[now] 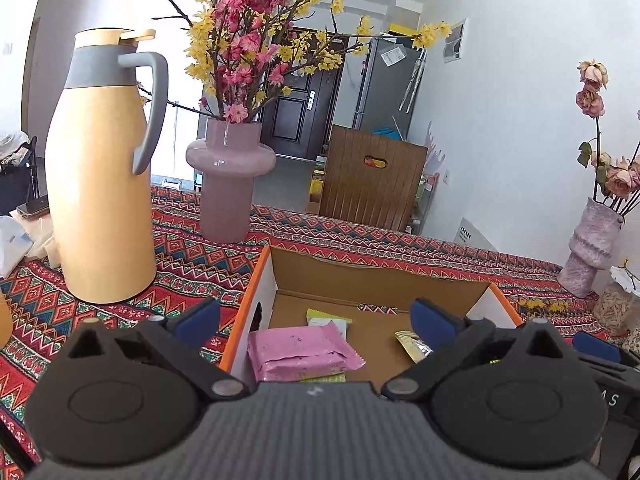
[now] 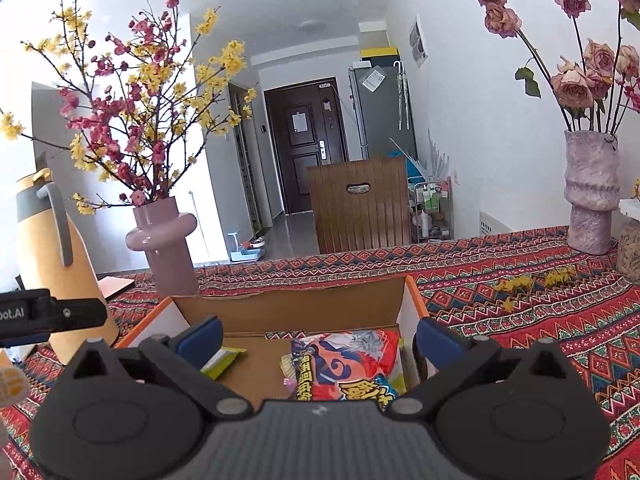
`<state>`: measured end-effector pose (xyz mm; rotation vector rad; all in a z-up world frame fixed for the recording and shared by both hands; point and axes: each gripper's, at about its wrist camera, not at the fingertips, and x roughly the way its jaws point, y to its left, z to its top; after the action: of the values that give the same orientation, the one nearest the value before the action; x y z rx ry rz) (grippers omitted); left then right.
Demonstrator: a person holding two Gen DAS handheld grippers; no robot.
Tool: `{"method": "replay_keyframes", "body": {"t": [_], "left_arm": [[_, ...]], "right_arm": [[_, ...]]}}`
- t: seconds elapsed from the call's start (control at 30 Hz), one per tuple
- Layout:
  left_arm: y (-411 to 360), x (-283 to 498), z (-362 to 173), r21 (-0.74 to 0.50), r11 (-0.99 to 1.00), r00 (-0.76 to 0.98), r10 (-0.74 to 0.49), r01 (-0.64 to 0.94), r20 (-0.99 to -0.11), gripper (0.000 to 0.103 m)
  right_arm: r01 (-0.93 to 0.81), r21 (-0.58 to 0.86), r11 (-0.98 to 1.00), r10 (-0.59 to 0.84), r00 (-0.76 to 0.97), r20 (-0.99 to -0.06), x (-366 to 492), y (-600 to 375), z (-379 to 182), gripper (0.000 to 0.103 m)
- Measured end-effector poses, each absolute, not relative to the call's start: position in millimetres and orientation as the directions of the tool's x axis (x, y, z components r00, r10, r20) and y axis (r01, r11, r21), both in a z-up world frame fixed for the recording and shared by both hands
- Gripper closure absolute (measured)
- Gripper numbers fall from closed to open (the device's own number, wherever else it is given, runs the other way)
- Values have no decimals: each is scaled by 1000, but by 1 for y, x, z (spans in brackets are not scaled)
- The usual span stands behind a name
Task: Organize snacks
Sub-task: 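Withdraw both grippers from the box toward the remaining snacks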
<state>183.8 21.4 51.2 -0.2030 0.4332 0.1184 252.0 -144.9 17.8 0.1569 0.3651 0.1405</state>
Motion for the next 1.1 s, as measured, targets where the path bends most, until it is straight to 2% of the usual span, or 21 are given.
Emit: {"method": "replay_keyframes", "body": {"t": [0.53, 1.1], "left_arm": [[31, 117, 44, -158, 975, 891, 72, -158, -449, 0], [46, 58, 7, -108, 980, 862, 94, -170, -498, 0]], "right_arm": [[-129, 152, 980, 176, 919, -353, 184, -132, 22, 0], [-151, 155, 976, 202, 892, -404, 125, -123, 0, 0]]}}
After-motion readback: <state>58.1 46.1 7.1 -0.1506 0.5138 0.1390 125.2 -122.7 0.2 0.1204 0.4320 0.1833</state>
